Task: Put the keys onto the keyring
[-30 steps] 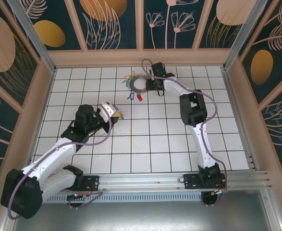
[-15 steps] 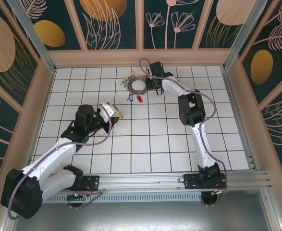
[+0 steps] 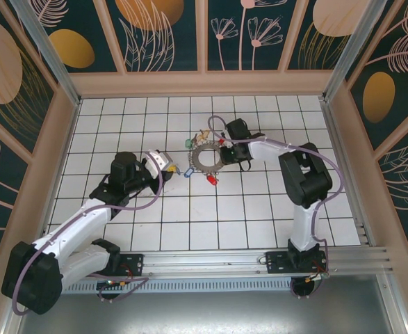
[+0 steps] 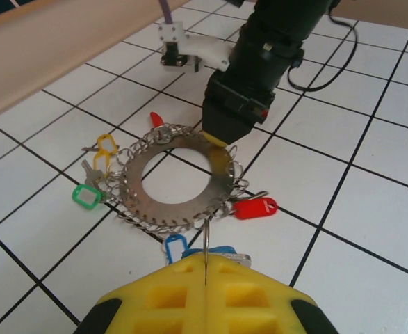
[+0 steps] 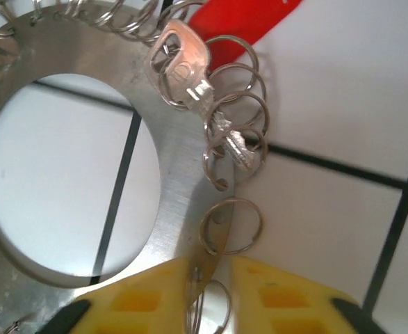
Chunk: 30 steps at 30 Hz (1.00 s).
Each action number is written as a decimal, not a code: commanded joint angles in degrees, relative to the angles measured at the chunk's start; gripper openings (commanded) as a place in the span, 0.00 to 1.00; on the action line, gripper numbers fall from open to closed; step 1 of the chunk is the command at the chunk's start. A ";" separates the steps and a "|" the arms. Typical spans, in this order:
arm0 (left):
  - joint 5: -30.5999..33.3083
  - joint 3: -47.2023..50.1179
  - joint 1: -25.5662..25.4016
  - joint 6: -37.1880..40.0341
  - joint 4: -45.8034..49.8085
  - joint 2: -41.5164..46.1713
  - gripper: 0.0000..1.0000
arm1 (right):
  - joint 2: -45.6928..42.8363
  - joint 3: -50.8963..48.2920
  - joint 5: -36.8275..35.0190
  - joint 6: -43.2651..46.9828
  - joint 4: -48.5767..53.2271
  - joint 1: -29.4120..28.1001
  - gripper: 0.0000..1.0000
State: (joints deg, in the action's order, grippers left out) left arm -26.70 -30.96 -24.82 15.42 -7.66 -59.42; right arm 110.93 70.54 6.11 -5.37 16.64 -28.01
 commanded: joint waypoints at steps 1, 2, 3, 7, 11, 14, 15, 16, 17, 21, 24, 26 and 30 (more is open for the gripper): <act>-3.33 0.68 -0.12 1.23 -1.09 -0.53 0.00 | -5.11 -3.63 2.56 4.59 -3.40 0.19 0.29; -3.66 0.94 -0.14 1.35 -1.28 -0.23 0.00 | -6.59 -4.71 3.24 6.49 -3.44 0.21 0.31; -3.94 1.34 -0.14 1.68 -1.47 0.20 0.00 | -8.53 -6.23 4.27 8.59 -3.82 0.40 0.34; -5.15 3.37 -0.09 4.13 -2.27 2.69 0.00 | -16.57 -12.30 12.64 22.12 -4.42 1.50 0.35; -6.05 4.81 -0.22 5.56 -3.34 3.75 0.00 | -24.15 -19.68 17.85 36.92 -6.40 1.90 0.36; -6.80 5.21 -0.23 5.76 -3.98 3.70 0.00 | -27.28 -23.95 23.01 52.01 -6.70 2.42 0.36; -6.94 5.21 -0.22 5.93 -3.99 3.56 0.00 | -27.39 -24.60 22.65 53.26 -7.89 2.48 0.36; -7.06 5.21 -0.23 5.95 -3.97 3.52 0.00 | -27.05 -24.75 22.96 54.78 -8.38 2.60 0.35; -7.07 5.21 -0.23 6.07 -4.01 3.48 0.00 | -26.62 -24.78 23.26 56.22 -8.63 2.61 0.35; -7.42 5.37 -0.23 6.22 -3.86 3.68 0.00 | -22.77 -23.68 22.36 59.72 -10.11 2.61 0.33; -7.40 5.56 -0.22 6.21 -3.71 4.16 0.00 | -20.80 -23.16 20.92 61.37 -12.06 2.57 0.32; -7.24 5.58 -0.21 6.25 -3.69 4.31 0.00 | -19.71 -22.34 19.83 61.66 -13.00 2.70 0.32; -7.14 5.56 -0.23 6.32 -3.67 4.31 0.00 | -16.39 -19.09 17.82 56.21 -14.25 3.87 0.31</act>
State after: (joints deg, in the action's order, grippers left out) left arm -32.58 -25.80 -24.82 20.62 -10.07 -55.90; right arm 92.77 48.05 24.73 52.51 5.61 -25.45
